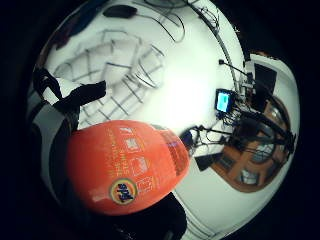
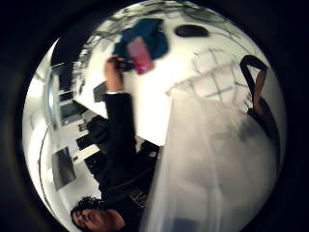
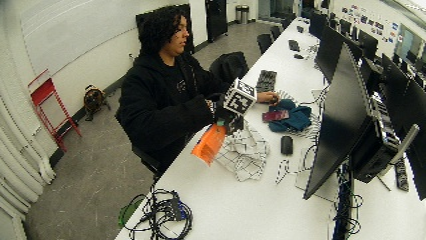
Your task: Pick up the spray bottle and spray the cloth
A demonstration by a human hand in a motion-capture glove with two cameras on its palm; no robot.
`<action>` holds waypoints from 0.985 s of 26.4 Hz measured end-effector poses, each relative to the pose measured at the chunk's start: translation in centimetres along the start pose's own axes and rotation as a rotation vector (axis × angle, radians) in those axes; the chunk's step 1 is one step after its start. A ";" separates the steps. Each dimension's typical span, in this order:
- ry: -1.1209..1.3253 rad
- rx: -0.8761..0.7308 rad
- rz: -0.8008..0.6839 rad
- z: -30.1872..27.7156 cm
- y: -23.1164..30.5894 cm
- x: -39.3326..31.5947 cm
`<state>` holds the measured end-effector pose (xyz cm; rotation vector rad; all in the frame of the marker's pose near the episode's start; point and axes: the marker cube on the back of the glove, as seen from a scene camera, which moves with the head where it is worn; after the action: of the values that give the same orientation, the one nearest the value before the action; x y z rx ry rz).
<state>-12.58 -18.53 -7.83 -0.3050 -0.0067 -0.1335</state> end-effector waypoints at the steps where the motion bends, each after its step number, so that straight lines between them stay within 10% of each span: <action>1: -0.055 0.035 -0.035 -0.6 -0.2 -1.1; 13: -0.892 0.334 -0.322 -0.4 -5.2 -10.4; 26: -1.019 0.501 -0.315 3.7 -11.0 -12.6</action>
<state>-26.45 -26.22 -1.38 0.1586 -1.0865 -0.2703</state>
